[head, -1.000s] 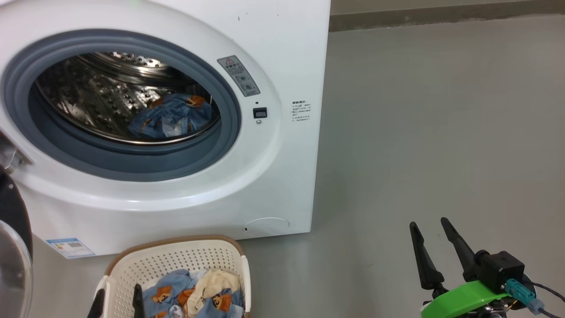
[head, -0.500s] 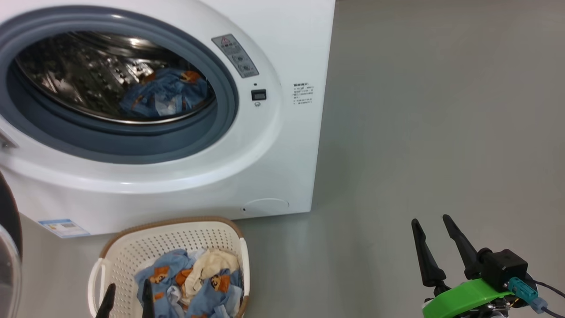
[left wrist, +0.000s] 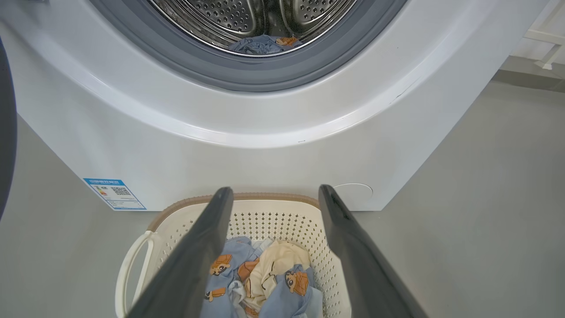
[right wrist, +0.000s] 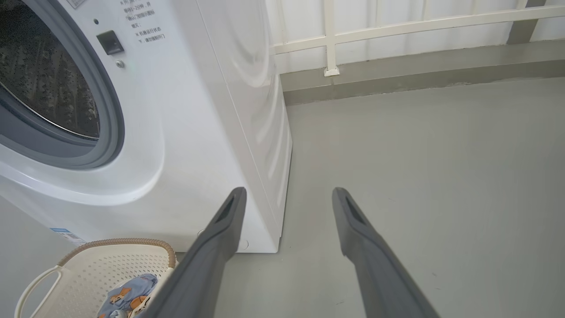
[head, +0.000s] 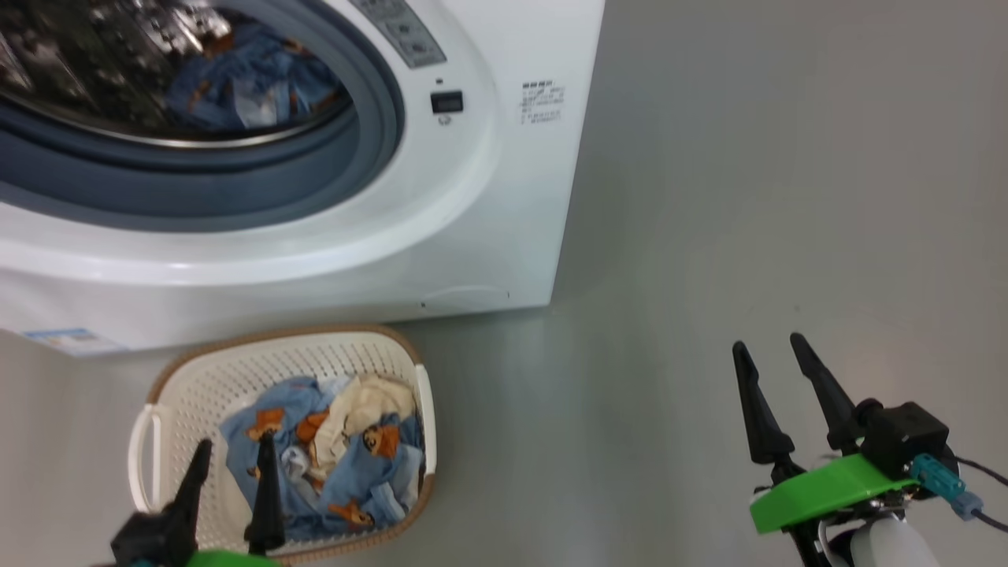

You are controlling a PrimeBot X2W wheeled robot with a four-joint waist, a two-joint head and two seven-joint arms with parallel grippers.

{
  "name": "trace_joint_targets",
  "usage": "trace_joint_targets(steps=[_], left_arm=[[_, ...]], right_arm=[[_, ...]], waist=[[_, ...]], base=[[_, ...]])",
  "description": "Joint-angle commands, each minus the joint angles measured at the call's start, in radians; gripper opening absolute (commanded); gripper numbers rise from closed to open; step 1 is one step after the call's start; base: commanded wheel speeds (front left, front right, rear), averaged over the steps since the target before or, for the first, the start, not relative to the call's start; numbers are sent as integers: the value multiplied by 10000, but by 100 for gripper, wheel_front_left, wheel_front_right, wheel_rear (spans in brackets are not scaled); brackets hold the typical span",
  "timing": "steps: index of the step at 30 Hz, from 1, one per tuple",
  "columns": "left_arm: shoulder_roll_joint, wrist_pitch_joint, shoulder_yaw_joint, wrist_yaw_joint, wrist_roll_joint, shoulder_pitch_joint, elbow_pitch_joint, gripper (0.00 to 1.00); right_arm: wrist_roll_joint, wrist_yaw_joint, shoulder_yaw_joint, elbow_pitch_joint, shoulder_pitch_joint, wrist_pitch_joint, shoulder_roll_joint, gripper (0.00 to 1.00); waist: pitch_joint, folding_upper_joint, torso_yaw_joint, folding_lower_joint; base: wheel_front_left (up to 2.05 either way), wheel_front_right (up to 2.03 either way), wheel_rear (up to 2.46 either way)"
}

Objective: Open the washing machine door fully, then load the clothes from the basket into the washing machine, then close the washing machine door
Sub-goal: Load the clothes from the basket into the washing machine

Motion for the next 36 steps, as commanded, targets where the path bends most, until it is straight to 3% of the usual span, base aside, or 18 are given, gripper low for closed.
trace_joint_targets(steps=[1,14,25,36], left_arm=[[112,-51,325,-36,-56,-414,-67,100],[115,-51,612,-477,203,-2727,1952,100],[789,-51,426,-713,-52,-4407,5057,100],[1369,98,-1452,-732,-1814,-5180,6743,100]], right_arm=[[-10,16,282,-278,-261,-48,-16,100],[-143,16,449,-638,-1045,-48,-16,100],[159,16,636,-775,-1384,-48,-16,100],[580,16,886,-1078,-1570,-48,-16,100]], waist=[[817,0,9,0],[2917,0,-284,0],[4052,0,-880,0],[4755,0,-1479,0]], base=[[0,0,0],[0,0,0],[0,0,0],[0,0,0]])
